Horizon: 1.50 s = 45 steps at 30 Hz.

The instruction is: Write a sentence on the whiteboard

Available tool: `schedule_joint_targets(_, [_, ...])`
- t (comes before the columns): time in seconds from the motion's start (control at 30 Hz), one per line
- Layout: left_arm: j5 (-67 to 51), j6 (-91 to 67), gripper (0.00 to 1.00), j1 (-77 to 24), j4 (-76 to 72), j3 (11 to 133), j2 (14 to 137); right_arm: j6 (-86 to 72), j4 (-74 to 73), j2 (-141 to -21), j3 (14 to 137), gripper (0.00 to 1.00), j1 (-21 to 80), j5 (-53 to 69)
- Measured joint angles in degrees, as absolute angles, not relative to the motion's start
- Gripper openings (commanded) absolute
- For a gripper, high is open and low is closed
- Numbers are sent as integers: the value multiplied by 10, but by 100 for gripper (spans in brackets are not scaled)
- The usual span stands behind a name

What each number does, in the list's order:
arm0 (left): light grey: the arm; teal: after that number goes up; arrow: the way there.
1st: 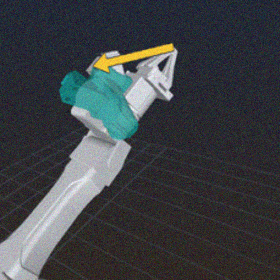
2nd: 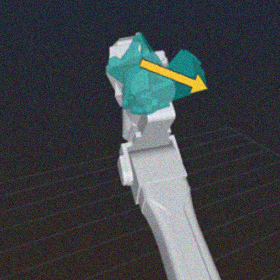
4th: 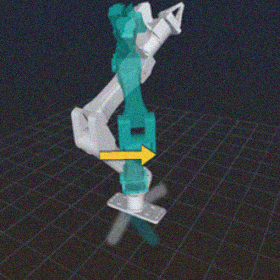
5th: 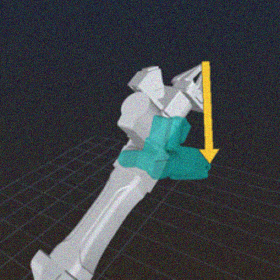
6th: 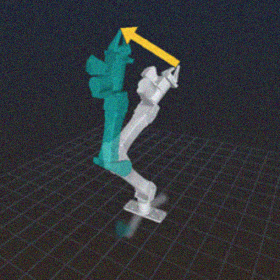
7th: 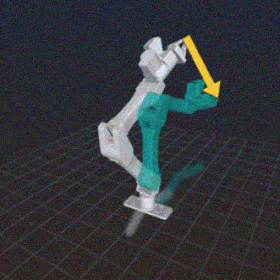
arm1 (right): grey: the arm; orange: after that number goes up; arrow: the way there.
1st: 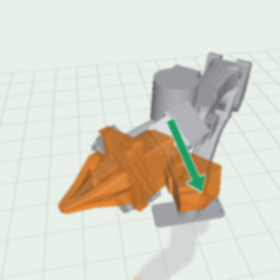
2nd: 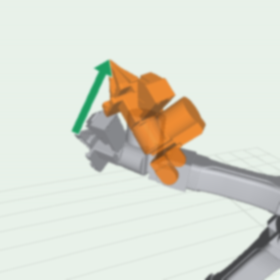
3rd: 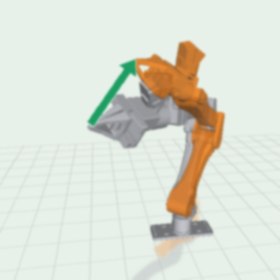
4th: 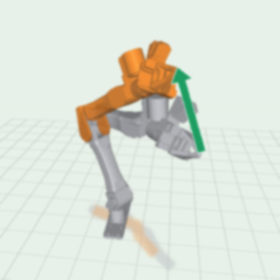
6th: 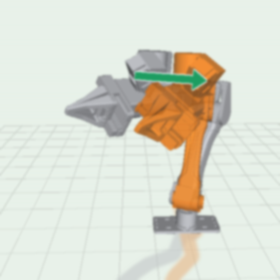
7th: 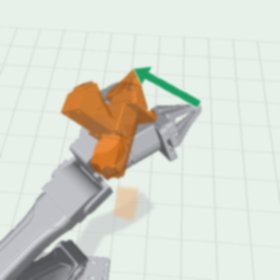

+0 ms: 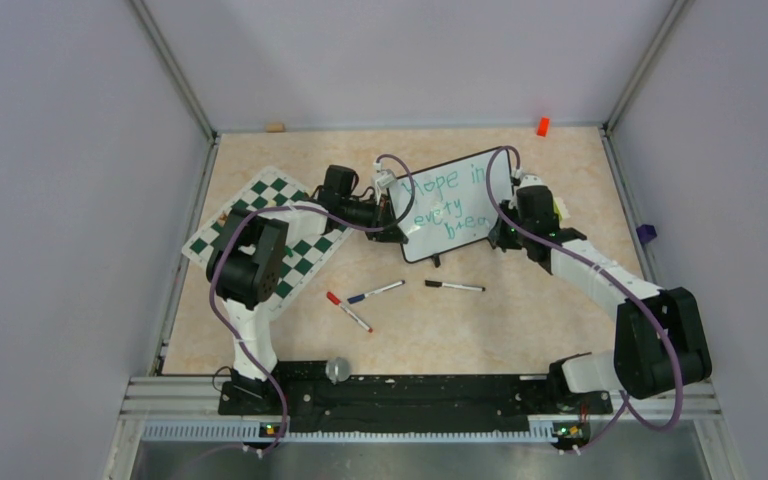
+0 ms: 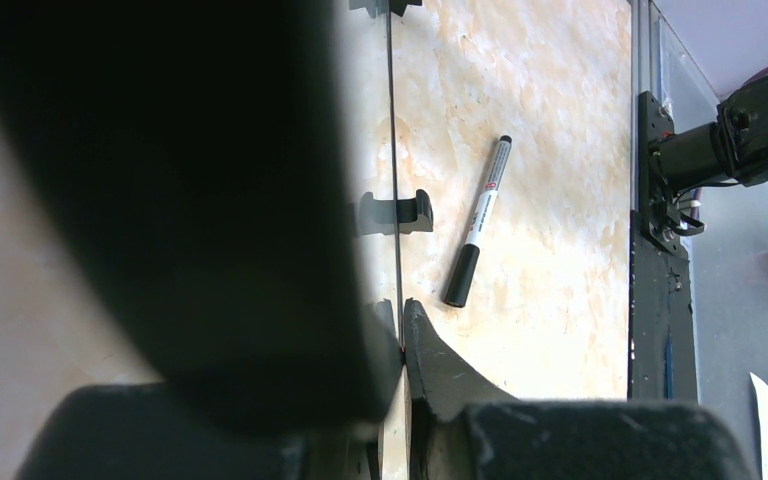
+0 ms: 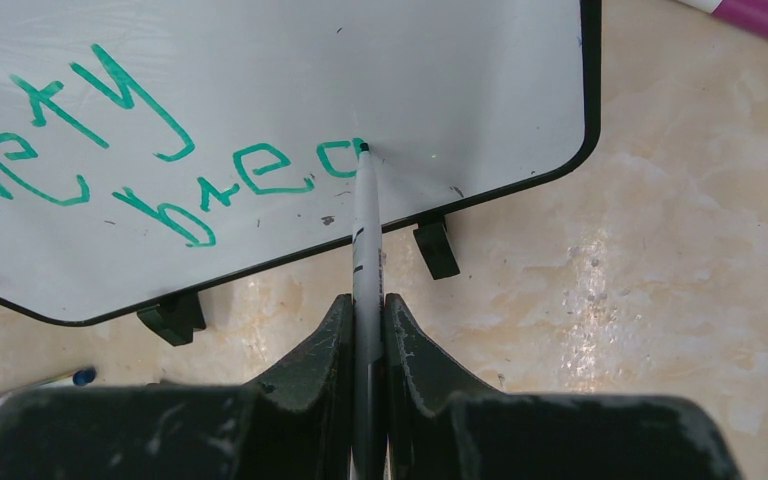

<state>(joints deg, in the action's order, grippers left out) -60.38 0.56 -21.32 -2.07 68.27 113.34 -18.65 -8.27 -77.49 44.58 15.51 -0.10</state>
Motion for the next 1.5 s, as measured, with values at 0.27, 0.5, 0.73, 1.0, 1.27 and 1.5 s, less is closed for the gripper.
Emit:
schedule_joint_targets(0.27, [-604,6,0,-213,-21,683,1133,-187,-85,-775,446,0,155,-2])
schedule_joint_targets(0.5, [-604,6,0,-213,-22,683,1133,-187,-100,-764,445,0,155,-5])
schedule_joint_targets(0.73, [-605,6,0,-213,-22,683,1133,-187,-104,-702,442,0,154,-23])
schedule_joint_targets(1.0, [-605,6,0,-213,-22,683,1133,-187,-90,-692,442,0,141,-31])
schedule_joint_targets(1.27, [-605,6,0,-213,-21,683,1133,-187,-77,-724,443,0,140,1])
schedule_joint_targets(1.5, [-605,6,0,-213,-21,683,1133,-185,-78,-754,443,0,140,10])
